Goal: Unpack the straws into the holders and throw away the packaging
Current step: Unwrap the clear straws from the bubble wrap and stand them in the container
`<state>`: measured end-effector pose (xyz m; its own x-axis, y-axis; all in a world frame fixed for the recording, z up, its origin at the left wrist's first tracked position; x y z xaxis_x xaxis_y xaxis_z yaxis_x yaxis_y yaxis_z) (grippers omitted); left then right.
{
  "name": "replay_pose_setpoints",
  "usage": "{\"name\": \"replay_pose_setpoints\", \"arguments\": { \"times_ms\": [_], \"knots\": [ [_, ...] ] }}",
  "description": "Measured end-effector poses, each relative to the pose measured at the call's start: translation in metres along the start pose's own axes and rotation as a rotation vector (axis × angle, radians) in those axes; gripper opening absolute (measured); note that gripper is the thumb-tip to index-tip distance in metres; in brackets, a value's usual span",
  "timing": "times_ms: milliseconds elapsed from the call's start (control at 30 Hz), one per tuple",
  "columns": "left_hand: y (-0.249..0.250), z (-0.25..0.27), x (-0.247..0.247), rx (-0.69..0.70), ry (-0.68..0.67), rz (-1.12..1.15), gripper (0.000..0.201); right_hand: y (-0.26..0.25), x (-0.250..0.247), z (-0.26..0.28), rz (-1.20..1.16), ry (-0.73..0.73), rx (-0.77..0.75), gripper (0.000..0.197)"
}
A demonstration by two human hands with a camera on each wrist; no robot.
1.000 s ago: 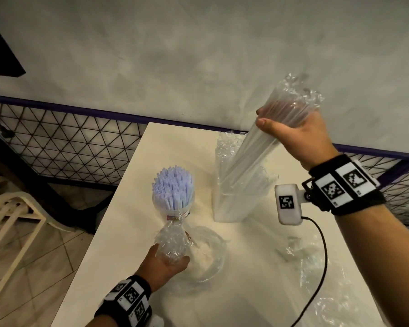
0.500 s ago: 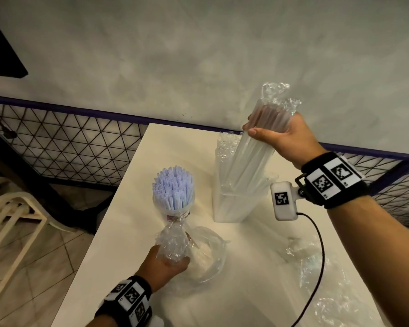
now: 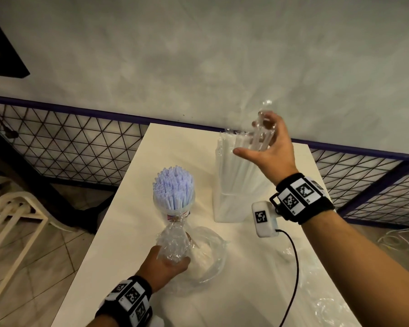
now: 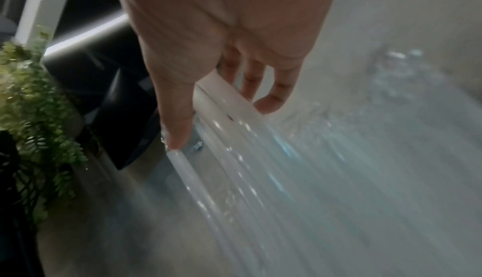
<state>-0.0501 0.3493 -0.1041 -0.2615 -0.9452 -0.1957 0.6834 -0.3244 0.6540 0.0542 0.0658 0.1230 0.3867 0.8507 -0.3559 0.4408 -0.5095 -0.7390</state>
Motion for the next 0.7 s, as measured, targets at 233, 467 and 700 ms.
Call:
{"name": "replay_pose_setpoints", "arguments": {
  "times_ms": [233, 467, 700],
  "knots": [
    [0.008, 0.004, 0.001, 0.084, -0.006, -0.003, 0.045, -0.033, 0.003, -0.016, 0.297, -0.09, -0.382, 0.086],
    [-0.003, -0.008, -0.001, 0.02, 0.009, -0.007, 0.088, 0.011, 0.048, 0.016, 0.633, -0.455, -0.311, 0.059],
    [-0.002, -0.008, 0.0, 0.032, -0.005, -0.006, 0.084, 0.021, 0.058, 0.037, 0.713, -0.527, -0.262, 0.072]
  ]
}}
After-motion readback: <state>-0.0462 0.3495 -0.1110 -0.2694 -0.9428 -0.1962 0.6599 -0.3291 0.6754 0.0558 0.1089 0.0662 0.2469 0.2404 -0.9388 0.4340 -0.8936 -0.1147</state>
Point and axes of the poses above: each hand's wrist, its own z-axis away from the middle knuckle, its own x-axis out of the palm, y = z × x, the point moved 6 cm from there along -z, towards the middle knuckle, and after that the axes turned 14 degrees about -x, right-handed, at the moved point
